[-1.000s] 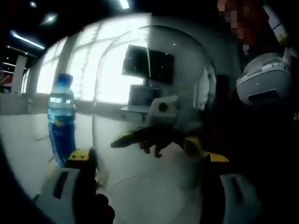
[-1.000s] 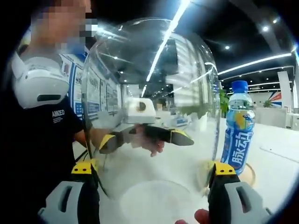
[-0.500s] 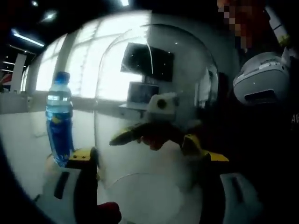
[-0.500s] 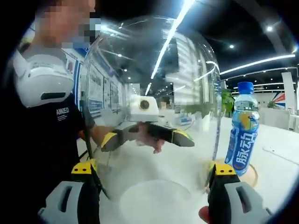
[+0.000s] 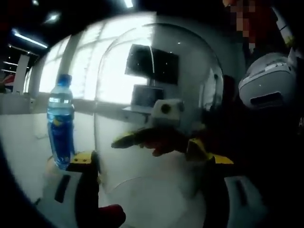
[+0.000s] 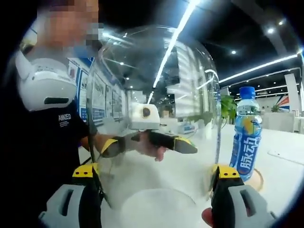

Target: Open the cover put in the Mizone put the cover back on

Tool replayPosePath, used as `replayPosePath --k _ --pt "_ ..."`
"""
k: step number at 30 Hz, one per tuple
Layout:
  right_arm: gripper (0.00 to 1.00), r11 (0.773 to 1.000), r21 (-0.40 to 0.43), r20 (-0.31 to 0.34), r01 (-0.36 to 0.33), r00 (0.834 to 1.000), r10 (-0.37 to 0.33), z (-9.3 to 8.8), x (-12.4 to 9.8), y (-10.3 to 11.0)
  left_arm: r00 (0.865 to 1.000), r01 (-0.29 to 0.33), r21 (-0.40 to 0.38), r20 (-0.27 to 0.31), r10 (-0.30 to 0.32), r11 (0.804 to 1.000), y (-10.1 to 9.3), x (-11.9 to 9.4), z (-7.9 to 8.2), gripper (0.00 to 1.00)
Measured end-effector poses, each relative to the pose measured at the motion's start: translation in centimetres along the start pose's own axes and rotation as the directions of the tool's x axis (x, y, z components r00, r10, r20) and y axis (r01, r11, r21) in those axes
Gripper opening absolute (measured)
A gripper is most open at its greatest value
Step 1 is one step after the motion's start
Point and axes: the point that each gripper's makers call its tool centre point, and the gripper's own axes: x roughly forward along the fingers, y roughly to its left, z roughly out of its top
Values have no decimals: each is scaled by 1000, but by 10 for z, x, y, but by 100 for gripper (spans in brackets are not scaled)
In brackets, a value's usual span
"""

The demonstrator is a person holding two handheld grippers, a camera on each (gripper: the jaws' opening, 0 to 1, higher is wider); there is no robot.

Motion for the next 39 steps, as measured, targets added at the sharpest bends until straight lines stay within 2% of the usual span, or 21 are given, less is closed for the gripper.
replayPosePath --k 4,11,16,25,32,39 --pt "90 1000 19 9 1 1000 -2 7 -2 -1 1000 -13 -29 23 14 1000 -1 1 2 82" --pt "90 1000 -2 -8 0 1000 0 9 -2 2 999 -43 -14 2 43 999 -6 3 7 83" --pt "90 1000 29 38 -11 999 10 21 -3 5 998 -65 -20 17 66 998 -10 3 21 83" --pt "90 998 64 95 -15 995 9 50 -8 8 996 -89 -50 8 89 995 -15 6 49 84" --pt "90 999 46 102 -22 995 17 74 -9 11 995 -101 -29 -8 101 994 -20 5 70 83" --pt "90 997 66 116 -31 993 23 99 -9 15 993 -121 -42 -1 121 992 -22 4 95 83"
